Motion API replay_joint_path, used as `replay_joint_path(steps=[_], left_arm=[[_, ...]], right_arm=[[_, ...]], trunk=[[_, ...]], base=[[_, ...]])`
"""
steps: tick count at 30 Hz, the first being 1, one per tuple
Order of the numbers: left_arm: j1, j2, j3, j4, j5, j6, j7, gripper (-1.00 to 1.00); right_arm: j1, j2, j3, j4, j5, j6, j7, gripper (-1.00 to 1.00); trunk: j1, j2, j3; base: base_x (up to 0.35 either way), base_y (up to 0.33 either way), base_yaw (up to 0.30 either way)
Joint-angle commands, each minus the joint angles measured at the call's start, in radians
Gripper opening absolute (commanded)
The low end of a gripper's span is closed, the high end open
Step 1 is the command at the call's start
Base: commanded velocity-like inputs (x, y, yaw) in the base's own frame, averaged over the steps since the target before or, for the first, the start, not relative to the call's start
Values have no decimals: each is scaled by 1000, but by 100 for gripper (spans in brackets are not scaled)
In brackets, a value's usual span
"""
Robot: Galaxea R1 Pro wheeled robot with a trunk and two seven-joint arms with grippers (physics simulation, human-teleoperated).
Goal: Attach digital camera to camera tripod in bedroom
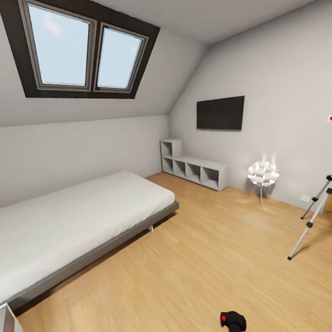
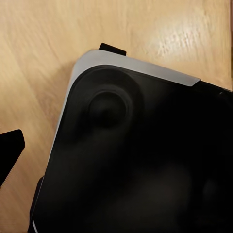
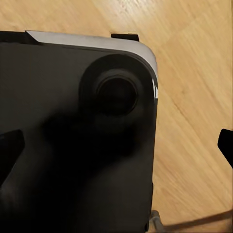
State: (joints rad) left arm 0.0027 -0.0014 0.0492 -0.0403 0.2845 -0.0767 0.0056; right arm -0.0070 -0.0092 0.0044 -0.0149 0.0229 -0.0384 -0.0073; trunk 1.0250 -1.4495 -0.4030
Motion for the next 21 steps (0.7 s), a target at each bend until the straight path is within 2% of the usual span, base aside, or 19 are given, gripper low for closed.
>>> replay_joint_path(steps=[1,21], left_arm=[[0,0,4,-1,1,-2,1,100],[0,0,4,-1,1,-2,1,100]], right_arm=[[-1,0,0,1,2,-3,-1,100],[-1,0,0,1,3,-3,0,100]], trunk=[[0,-1,-1],[0,-1,7]], base=[[0,0,-283],[0,0,-283]])
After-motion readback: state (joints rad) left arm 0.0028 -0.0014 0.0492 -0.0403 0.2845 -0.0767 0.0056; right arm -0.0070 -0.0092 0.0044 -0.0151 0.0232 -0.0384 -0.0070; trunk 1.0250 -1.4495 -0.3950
